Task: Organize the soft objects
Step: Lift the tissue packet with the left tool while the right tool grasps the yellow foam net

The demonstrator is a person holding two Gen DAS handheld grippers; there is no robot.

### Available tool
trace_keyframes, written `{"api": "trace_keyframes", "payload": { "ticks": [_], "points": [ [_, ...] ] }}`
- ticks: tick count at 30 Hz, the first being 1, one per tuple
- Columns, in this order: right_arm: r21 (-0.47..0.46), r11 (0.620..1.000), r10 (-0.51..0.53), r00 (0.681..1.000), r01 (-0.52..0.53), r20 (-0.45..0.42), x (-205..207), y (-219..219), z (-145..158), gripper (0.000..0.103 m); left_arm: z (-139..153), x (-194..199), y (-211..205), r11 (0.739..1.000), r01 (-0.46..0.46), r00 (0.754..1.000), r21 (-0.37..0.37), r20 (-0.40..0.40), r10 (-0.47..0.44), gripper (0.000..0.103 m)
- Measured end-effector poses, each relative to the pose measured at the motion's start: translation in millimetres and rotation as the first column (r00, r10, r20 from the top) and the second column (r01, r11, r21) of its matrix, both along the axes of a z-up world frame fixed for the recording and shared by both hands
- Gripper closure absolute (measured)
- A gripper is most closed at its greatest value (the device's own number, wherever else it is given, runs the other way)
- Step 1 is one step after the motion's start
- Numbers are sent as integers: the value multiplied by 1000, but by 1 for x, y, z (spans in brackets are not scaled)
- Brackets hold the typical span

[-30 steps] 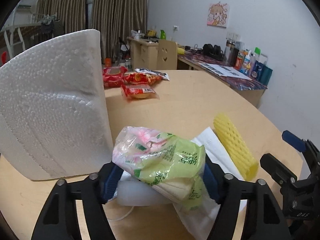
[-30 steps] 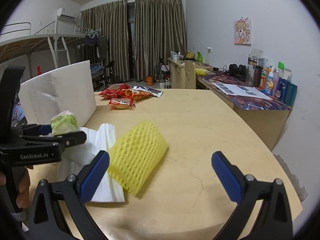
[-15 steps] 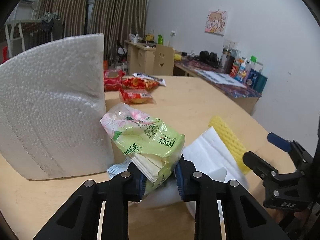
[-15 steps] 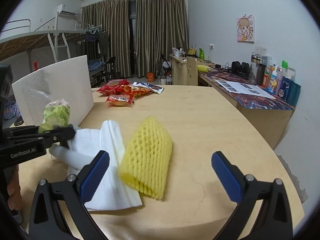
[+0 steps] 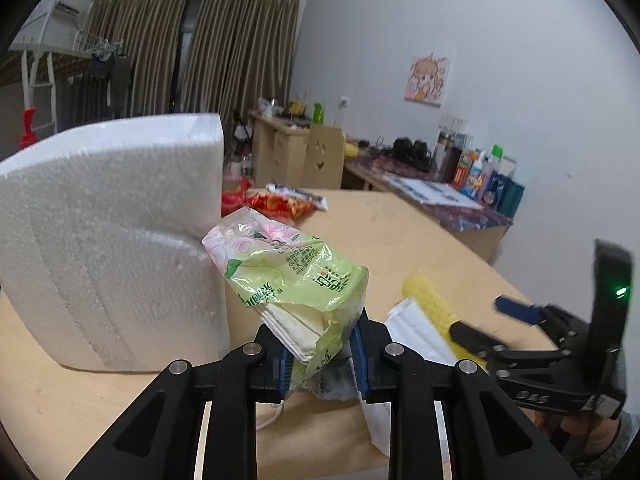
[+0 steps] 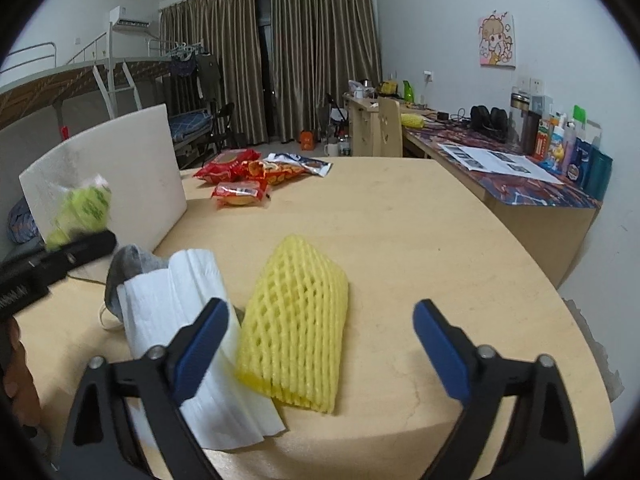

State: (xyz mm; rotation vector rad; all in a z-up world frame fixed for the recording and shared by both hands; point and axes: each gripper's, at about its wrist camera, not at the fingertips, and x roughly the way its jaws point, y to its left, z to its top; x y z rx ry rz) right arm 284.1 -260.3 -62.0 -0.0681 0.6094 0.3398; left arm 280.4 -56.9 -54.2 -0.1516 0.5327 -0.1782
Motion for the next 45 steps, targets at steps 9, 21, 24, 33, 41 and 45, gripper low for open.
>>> {"api": "trace_keyframes", "payload": {
  "ticks": [9, 21, 24, 33, 41, 45],
  "points": [
    [-40, 999, 2, 997, -5, -81, 11, 3, -11, 52, 9, -10, 3, 1000, 3, 999, -16, 53, -3, 77],
    [-105, 994, -23, 981, 4, -190, 26, 8, -24, 51, 7, -5, 4, 999, 29, 999, -18, 22, -29, 77],
    [-105, 994, -31, 979, 10, -201, 27, 9, -25, 47, 8, -4, 4, 999, 35, 999, -22, 23, -35, 77],
    [-81, 996, 5, 970, -26, -241, 31, 16, -27, 24, 10, -8, 7, 998, 54, 998, -33, 39, -52, 77],
    [-119, 990, -92, 980, 71, -175, 28, 6, -18, 41, 11, -12, 7, 998, 55, 997, -28, 46, -54, 77],
    [-160, 982, -127, 973, 96, -194, 35, 2, -25, 41, 11, -14, 6, 998, 57, 997, -20, 58, -55, 77]
  ]
}}
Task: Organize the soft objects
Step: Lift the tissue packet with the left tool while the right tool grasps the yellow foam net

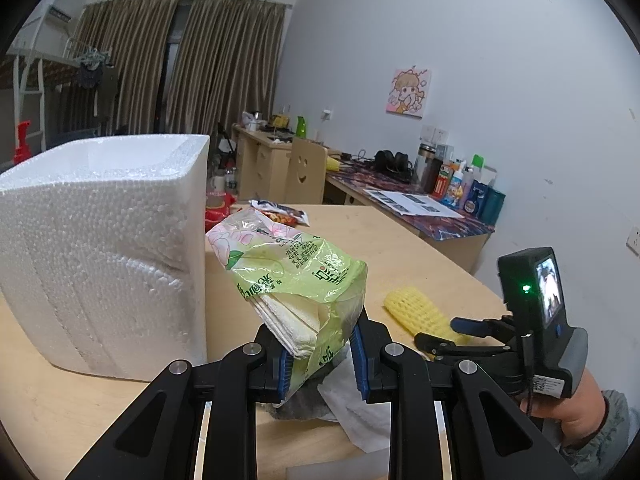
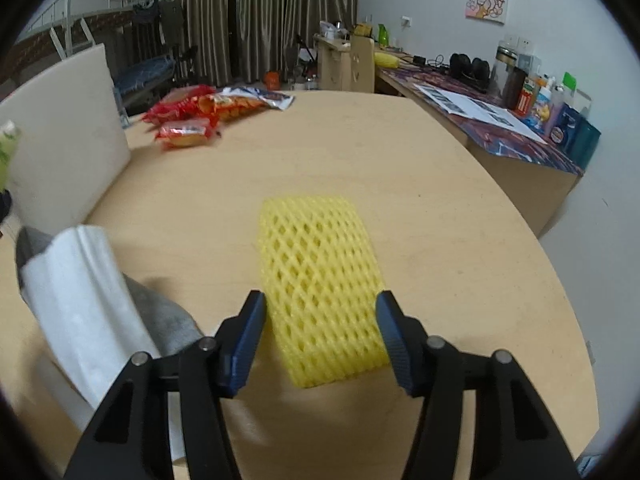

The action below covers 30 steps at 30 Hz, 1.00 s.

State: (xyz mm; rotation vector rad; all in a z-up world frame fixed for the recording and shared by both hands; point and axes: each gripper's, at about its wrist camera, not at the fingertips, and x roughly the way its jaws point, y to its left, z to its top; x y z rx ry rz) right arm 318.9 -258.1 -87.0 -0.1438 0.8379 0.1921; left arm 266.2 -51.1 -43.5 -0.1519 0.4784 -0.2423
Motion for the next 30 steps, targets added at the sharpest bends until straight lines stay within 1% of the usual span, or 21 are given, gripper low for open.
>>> {"api": "trace_keyframes", "payload": {
  "ticks": [2, 4, 5, 6, 7, 9, 10, 15, 21, 25, 30],
  "points": [
    [-21, 1000, -1, 1000, 1, -2, 2, 1, 1, 41, -1, -2, 0, 1000, 0, 1000, 3, 5, 0, 77],
    [-35, 999, 3, 1000, -4, -9, 4, 2, -1, 46, -1, -3, 1, 1000, -2, 1000, 1, 7, 2, 77],
    [-35, 999, 3, 1000, -4, -8, 4, 2, 0, 52, -1, -4, 1, 1000, -3, 1000, -1, 7, 3, 77],
    [-45, 999, 0, 1000, 0, -4, 3, 1, 0, 63, -1, -4, 2, 1000, -4, 1000, -1, 8, 4, 77],
    [-47, 999, -11, 1000, 11, 3, 2, -2, 0, 69, 0, -5, 1, 1000, -5, 1000, -2, 11, 5, 77],
    [-3, 1000, -21, 1000, 21, 7, 2, -11, 2, 82, 1, -7, 0, 1000, -2, 1000, -5, 19, 3, 77],
    [34, 999, -23, 1000, 23, 9, 1, -18, 4, 82, 2, -7, 0, 1000, -2, 1000, -3, 22, 3, 77],
    [119, 993, -14, 999, 9, 40, -6, -32, 17, 83, 6, -12, -2, 1000, 18, 999, -5, 37, -18, 77],
    [224, 974, 4, 993, -31, 119, -26, -42, 47, 83, 19, -29, 1, 1000, 27, 996, 2, 79, -27, 77],
    [260, 963, 15, 983, -64, 184, -44, -41, 64, 83, 28, -48, 5, 1000, 21, 992, 22, 123, -24, 77],
    [286, 950, 51, 968, -123, 246, -61, -34, 80, 82, 47, -71, 12, 999, 6, 984, 42, 175, -13, 77]
  ]
}}
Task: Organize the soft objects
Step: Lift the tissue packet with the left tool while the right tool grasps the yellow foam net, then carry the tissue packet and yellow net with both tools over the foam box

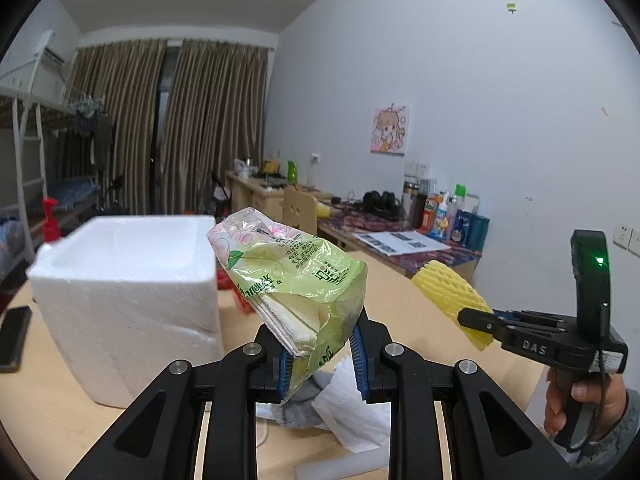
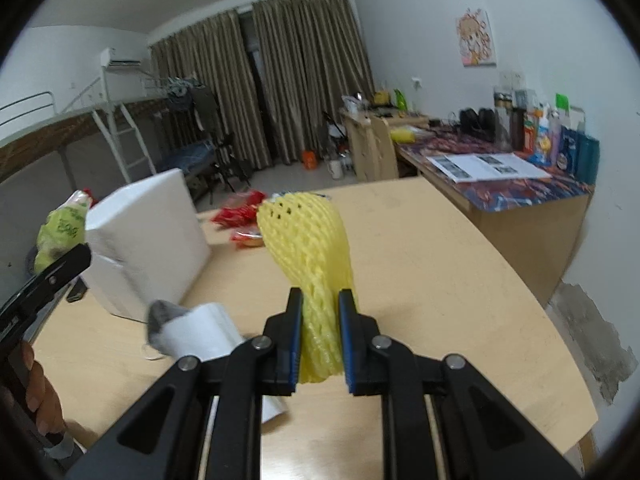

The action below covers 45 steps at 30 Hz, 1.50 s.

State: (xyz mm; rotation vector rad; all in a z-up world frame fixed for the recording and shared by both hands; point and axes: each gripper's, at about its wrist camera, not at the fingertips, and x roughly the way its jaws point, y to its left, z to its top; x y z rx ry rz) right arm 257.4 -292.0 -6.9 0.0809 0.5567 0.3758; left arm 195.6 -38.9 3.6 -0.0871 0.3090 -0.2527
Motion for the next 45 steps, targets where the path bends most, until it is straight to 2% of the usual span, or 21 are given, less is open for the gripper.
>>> {"api": "trace_keyframes", "payload": {
  "ticks": [8, 15, 23, 27, 34, 40, 45],
  "points": [
    [39, 998, 52, 995, -55, 89, -25, 9, 16, 82, 16, -34, 14, 999, -35, 999, 40, 37, 34, 77],
    [51, 992, 102, 980, -112, 170, -42, 24, 41, 82, 42, -64, 33, 992, -90, 993, 86, 81, 83, 77],
    [69, 975, 190, 952, -213, 241, -49, 67, 58, 82, 65, -80, 70, 979, -173, 981, 110, 106, 162, 77],
    [74, 966, 223, 942, -248, 251, -51, 90, 59, 82, 72, -90, 93, 966, -215, 972, 140, 131, 197, 77],
    [63, 952, 273, 926, -299, 261, -55, 130, 62, 82, 77, -99, 129, 963, -230, 967, 140, 142, 210, 77],
    [35, 942, 314, 912, -334, 265, -55, 151, 65, 82, 80, -98, 146, 969, -230, 967, 95, 138, 216, 77],
    [23, 943, 314, 911, -332, 267, -47, 155, 71, 82, 83, -91, 148, 970, -229, 967, 86, 136, 216, 77]
  ]
}}
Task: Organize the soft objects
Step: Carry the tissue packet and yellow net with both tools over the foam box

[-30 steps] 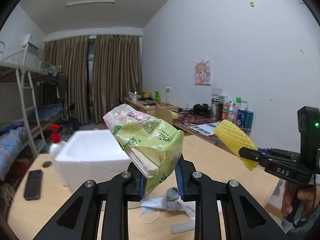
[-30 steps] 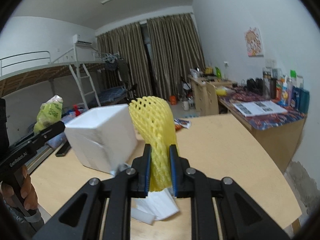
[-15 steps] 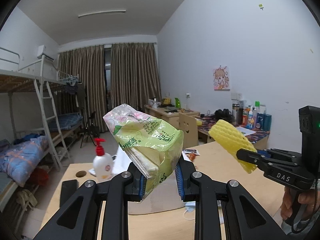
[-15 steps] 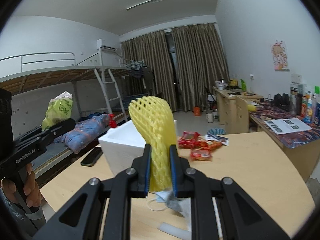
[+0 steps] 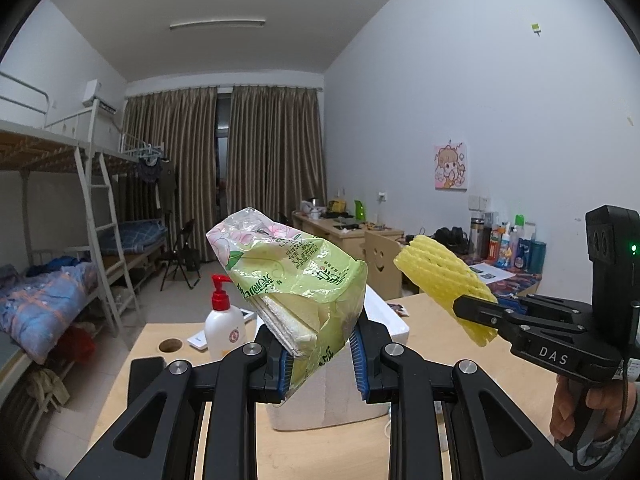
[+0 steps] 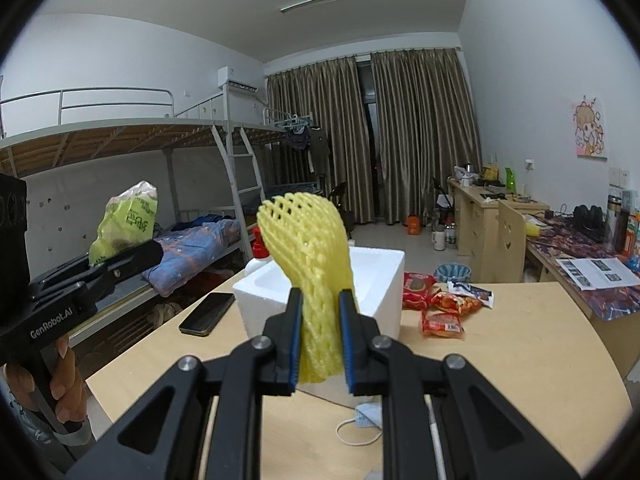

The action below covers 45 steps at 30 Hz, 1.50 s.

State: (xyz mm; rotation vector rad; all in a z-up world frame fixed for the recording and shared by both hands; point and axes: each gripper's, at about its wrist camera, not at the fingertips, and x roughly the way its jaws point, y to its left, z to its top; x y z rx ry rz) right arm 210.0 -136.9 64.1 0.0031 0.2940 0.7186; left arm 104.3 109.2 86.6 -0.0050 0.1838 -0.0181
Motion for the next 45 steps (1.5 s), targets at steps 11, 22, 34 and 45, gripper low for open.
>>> {"api": "trace_keyframes", "payload": {
  "ticks": [11, 22, 34, 45],
  "points": [
    [5, 1000, -5, 1000, 5, 10, 10, 9, 8, 82, 10, 22, -3, 1000, 11, 1000, 3, 10, -11, 77],
    [10, 1000, 2, 1000, -2, -9, 33, 18, 12, 82, 15, 63, 3, 999, 45, 999, -5, -15, -45, 77],
    [7, 1000, 20, 999, -20, -36, 60, 32, 10, 82, 8, 120, 1, 997, 78, 994, -9, -71, -78, 77],
    [15, 1000, 29, 998, -28, -53, 80, 35, 6, 82, -15, 176, 3, 993, 115, 978, -21, -174, -117, 77]
  ]
}}
